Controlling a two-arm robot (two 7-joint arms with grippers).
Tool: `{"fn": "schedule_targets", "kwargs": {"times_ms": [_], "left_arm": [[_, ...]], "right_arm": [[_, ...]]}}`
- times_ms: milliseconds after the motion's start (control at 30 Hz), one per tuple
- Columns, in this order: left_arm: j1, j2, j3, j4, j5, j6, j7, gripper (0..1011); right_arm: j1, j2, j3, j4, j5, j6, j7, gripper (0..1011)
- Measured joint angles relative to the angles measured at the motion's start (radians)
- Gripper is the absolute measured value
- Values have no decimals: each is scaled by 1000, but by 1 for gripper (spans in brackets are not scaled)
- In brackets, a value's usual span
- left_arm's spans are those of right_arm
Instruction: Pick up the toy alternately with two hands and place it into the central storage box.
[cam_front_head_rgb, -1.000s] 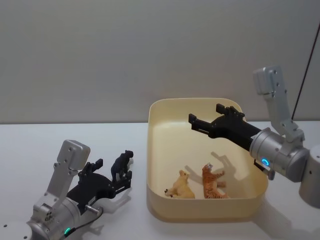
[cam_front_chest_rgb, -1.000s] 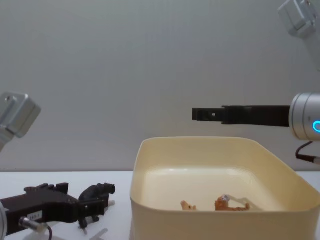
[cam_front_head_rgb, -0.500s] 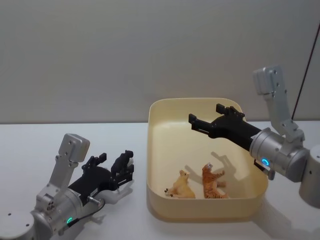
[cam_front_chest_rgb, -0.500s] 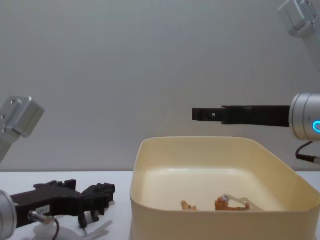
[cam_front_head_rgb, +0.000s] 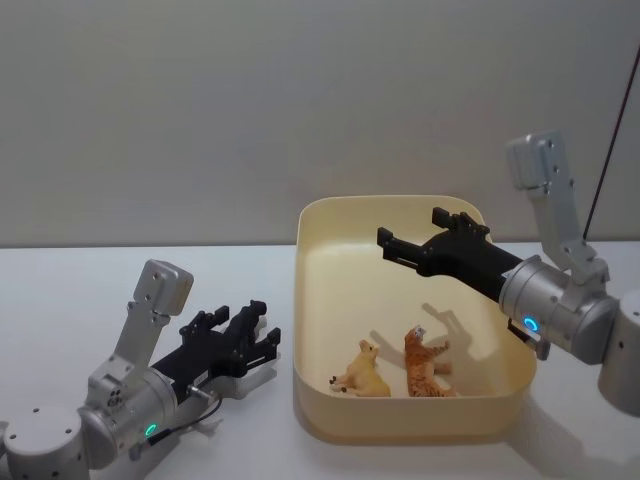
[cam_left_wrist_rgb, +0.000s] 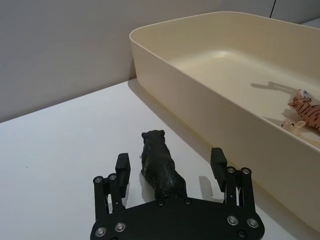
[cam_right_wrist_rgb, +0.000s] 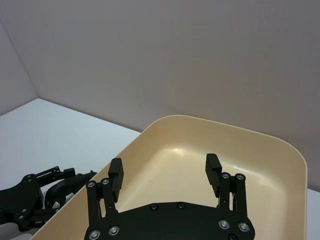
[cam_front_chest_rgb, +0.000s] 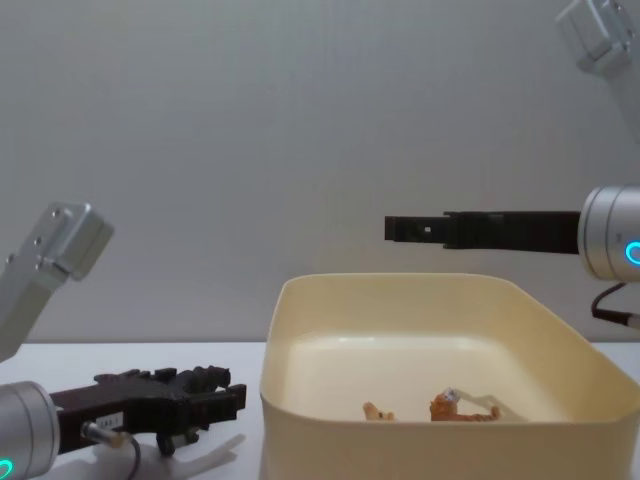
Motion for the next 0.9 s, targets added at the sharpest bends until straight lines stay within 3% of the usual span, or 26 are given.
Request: {"fn": "schedule_targets", "kwargs": {"times_ms": [233, 600, 633, 900], "left_arm": [[-16, -10, 2, 23, 4, 8, -18, 863], [-28, -17, 4, 40, 7, 14, -31, 527], [-28, -18, 4, 40, 7, 13, -31, 460], [-31, -25, 8, 23, 16, -10, -6, 318]], "right_arm": [[0, 0, 0, 0, 0, 0, 0, 1001], [0, 0, 0, 0, 0, 0, 0, 1001], [0, 0, 0, 0, 0, 0, 0, 1001], [0, 0, 0, 0, 0, 0, 0, 1001]]}}
